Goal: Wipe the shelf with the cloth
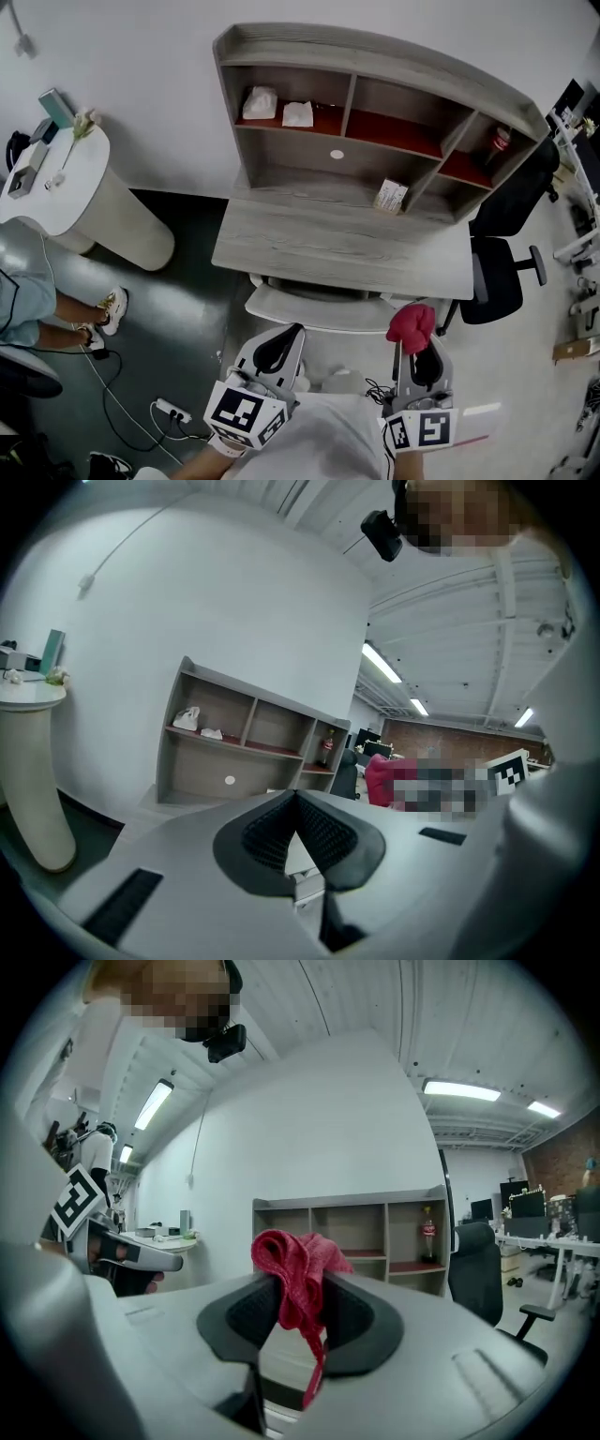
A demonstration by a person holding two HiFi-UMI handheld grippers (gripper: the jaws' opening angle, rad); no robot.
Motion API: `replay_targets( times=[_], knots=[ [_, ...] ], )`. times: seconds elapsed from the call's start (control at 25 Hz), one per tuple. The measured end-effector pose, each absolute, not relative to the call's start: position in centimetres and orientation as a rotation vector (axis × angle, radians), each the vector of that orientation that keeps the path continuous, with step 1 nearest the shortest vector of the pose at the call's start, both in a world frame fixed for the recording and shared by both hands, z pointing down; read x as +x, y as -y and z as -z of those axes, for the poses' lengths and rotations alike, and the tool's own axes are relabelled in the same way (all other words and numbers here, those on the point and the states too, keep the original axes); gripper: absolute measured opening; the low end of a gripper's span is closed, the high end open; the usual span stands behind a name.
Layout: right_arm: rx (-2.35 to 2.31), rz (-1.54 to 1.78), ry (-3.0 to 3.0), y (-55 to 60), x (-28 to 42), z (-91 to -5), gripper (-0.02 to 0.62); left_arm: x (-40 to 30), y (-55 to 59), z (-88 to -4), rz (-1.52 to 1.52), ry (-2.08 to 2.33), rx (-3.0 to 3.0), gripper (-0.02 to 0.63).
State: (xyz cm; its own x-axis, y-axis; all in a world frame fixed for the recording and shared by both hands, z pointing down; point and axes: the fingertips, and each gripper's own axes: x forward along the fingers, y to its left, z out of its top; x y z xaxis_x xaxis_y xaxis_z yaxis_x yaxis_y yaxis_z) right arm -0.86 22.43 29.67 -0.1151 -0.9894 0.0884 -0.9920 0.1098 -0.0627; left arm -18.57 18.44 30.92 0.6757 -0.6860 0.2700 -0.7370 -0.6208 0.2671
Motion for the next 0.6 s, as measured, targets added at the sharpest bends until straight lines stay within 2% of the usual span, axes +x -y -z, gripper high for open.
replay_targets(
  times=[0.28, 0.6],
  knots=[
    [2.024, -0.172, 2.369, -17.4, 0.0, -30.1, 0.121, -16.9, -14.2, -31.2, -0.225, 1.130, 2.520, 0.006],
    [1.882, -0.210, 2.414, -10.3, 4.4, -30.7, 0.123, -12.6, -8.3, -31.0, -0.282, 1.195, 2.515, 0.006]
  ],
)
